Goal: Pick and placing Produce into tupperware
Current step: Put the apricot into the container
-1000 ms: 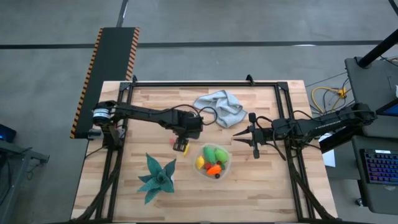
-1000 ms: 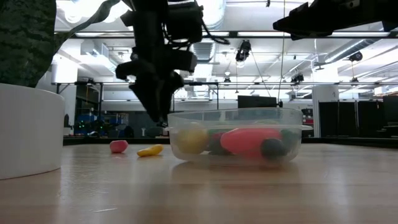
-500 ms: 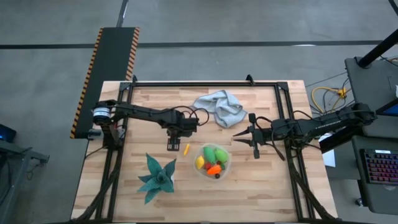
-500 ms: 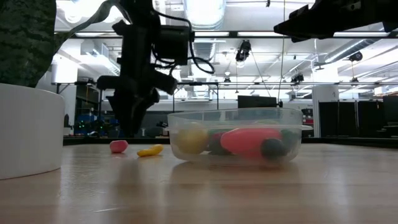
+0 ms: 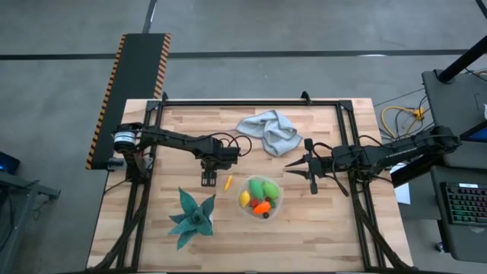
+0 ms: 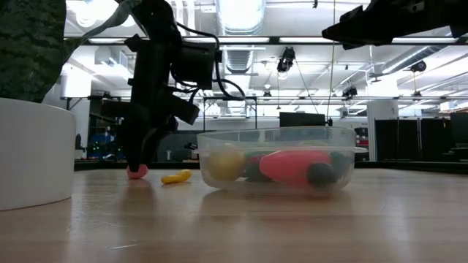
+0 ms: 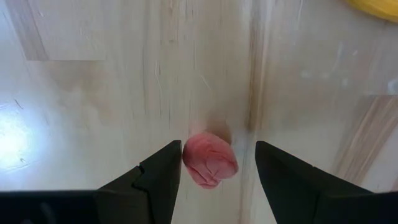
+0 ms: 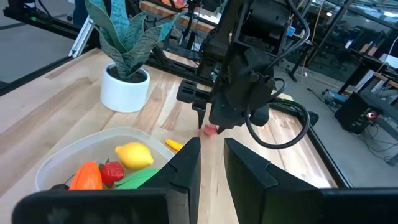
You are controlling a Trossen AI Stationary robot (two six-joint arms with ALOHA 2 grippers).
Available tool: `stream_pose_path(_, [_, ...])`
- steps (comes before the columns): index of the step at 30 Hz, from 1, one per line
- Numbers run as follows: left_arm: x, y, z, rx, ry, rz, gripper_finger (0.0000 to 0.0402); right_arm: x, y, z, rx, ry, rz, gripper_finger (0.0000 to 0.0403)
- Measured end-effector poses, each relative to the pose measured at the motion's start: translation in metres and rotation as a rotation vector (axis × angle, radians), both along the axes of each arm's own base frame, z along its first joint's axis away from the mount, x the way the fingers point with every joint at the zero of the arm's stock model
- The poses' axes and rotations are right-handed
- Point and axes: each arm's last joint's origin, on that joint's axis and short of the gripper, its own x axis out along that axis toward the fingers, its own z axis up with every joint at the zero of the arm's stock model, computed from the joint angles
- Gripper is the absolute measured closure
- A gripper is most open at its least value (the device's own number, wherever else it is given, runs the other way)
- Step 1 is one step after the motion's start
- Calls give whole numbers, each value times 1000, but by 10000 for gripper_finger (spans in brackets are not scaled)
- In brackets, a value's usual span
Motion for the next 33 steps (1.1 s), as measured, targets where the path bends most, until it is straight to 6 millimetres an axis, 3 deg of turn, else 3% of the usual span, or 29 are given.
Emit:
stream_pose_path(13, [-2, 1, -18, -16, 33, 3, 212, 0, 0, 0, 0, -1, 0, 339])
stream_pose_path(22, [-2, 1, -19, -16, 35, -5, 214, 0, 0, 0, 0, -1, 0, 339])
stream_pose_path(26, [-2, 0, -19, -17, 40, -6, 239, 0, 0, 0, 0, -1, 0, 339])
stream_pose_path(33, [-2, 0, -19, -24, 42, -32, 324, 0, 0, 0, 0, -1, 0, 339])
